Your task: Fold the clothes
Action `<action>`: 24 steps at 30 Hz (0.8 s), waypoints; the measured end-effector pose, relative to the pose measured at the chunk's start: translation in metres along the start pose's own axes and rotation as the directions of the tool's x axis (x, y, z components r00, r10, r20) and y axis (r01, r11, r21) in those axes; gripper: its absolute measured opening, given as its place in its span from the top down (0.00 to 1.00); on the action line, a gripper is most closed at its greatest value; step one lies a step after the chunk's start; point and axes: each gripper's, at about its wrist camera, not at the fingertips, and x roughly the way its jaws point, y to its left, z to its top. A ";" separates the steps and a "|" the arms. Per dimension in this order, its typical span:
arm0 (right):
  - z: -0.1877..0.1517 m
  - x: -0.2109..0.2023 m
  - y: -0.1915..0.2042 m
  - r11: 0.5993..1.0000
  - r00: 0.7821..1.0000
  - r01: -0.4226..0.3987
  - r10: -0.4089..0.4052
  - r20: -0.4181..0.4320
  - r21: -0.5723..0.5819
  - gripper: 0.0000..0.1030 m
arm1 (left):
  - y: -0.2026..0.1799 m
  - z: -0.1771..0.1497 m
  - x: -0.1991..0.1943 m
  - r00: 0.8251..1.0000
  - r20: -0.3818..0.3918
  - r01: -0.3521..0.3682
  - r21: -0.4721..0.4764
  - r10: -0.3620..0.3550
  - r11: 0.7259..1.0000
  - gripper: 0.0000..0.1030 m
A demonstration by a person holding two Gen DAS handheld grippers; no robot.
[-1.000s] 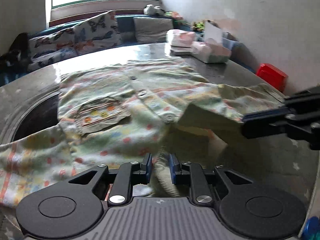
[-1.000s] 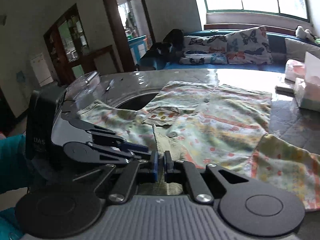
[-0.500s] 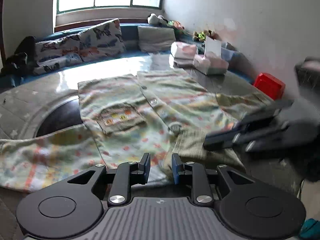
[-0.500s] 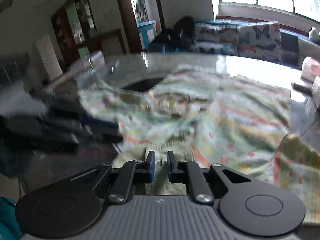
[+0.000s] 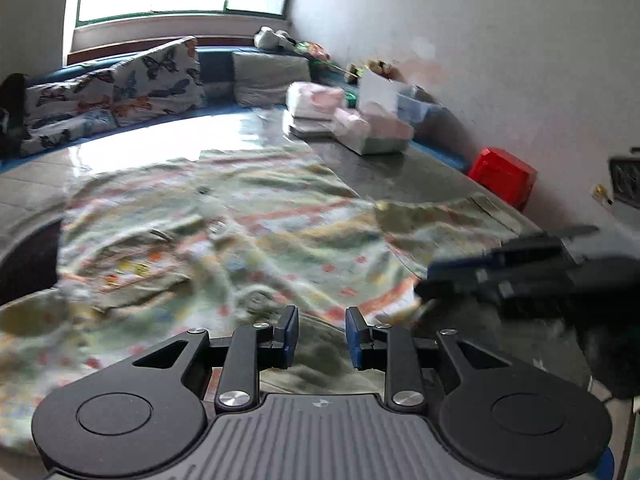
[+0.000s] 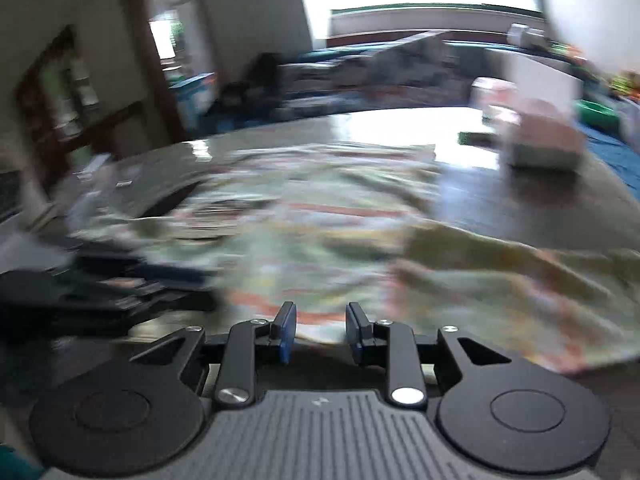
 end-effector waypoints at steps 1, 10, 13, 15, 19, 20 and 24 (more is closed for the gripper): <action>-0.002 0.000 -0.009 0.999 0.999 0.032 -0.032 -0.002 0.022 0.74 | -0.003 -0.003 0.002 1.000 -0.009 0.001 0.010 -0.001 1.000 0.73; -0.011 -0.027 -0.090 0.953 0.971 0.227 -0.236 0.027 0.200 0.72 | -0.011 -0.011 0.007 0.999 -0.037 0.003 0.049 -0.001 0.999 0.72; -0.014 -0.033 -0.121 0.915 0.942 0.319 -0.334 0.021 0.246 0.72 | -0.011 -0.011 0.007 0.999 -0.038 0.001 0.052 0.001 0.999 0.72; -0.016 -0.036 -0.136 0.892 0.923 0.369 -0.385 0.010 0.262 0.73 | -0.011 -0.011 0.007 0.999 -0.039 0.001 0.050 0.001 0.999 0.72; -0.019 -0.045 -0.155 0.850 0.886 0.439 -0.463 0.015 0.292 0.73 | -0.011 -0.010 0.008 0.999 -0.043 -0.002 0.054 0.004 0.999 0.71; -0.019 -0.047 -0.159 0.843 0.881 0.446 -0.473 0.020 0.302 0.70 | -0.011 -0.010 0.009 0.999 -0.043 -0.003 0.055 0.005 0.998 0.71; -0.022 -0.052 -0.166 0.815 0.856 0.480 -0.516 0.027 0.325 0.65 | -0.012 -0.009 0.010 0.999 -0.045 -0.007 0.056 0.010 0.998 0.70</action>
